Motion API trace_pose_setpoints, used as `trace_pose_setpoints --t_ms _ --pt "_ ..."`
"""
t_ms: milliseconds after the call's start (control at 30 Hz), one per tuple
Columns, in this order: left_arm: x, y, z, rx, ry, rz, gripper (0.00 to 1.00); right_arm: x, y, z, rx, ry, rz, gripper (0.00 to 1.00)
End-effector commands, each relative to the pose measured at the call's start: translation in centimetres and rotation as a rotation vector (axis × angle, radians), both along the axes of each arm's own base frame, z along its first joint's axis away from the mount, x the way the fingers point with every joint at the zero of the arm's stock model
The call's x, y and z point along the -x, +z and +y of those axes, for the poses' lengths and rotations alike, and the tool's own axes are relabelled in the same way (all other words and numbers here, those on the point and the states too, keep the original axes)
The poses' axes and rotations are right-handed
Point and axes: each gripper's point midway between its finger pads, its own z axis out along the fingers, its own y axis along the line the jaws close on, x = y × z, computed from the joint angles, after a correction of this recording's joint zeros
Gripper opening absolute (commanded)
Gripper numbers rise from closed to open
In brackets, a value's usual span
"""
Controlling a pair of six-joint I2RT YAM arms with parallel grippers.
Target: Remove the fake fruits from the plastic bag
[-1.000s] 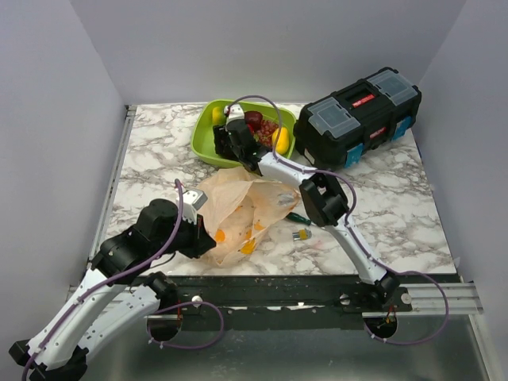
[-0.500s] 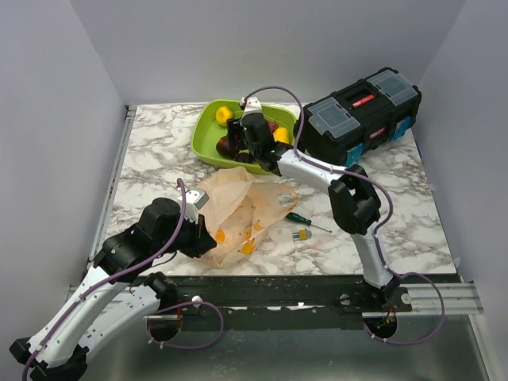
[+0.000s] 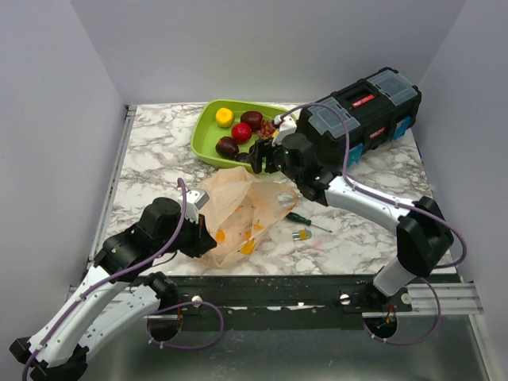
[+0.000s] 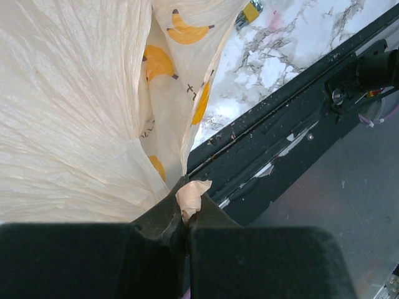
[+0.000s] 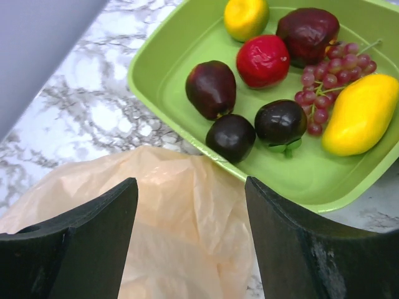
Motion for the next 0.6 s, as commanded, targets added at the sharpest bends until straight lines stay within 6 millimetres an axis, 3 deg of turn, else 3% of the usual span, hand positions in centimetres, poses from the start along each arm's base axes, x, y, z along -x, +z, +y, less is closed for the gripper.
trace_pose_setpoints --t_ms 0,100,233,367,433,567 --pt "0.0 -0.2 0.2 -0.014 0.004 -0.001 0.0 4.0 1.8 -0.1 -0.027 0.115 0.006 0.72" --pt "0.0 -0.1 0.3 -0.013 0.009 -0.008 0.0 7.1 2.9 -0.1 -0.026 0.187 -0.034 0.74" --pt "0.0 0.0 0.4 -0.006 0.011 -0.015 0.0 9.8 1.9 0.0 0.028 0.246 -0.008 0.74" --pt "0.1 0.3 0.4 0.007 0.013 -0.03 0.0 14.3 1.4 1.5 0.076 0.386 -0.073 0.75" --pt "0.1 0.4 0.5 0.008 0.013 -0.031 0.0 16.4 0.7 2.5 0.091 0.461 -0.083 0.75" --pt "0.1 0.4 0.5 0.01 0.013 -0.035 0.0 17.8 -2.1 2.9 0.167 0.451 -0.056 0.75"
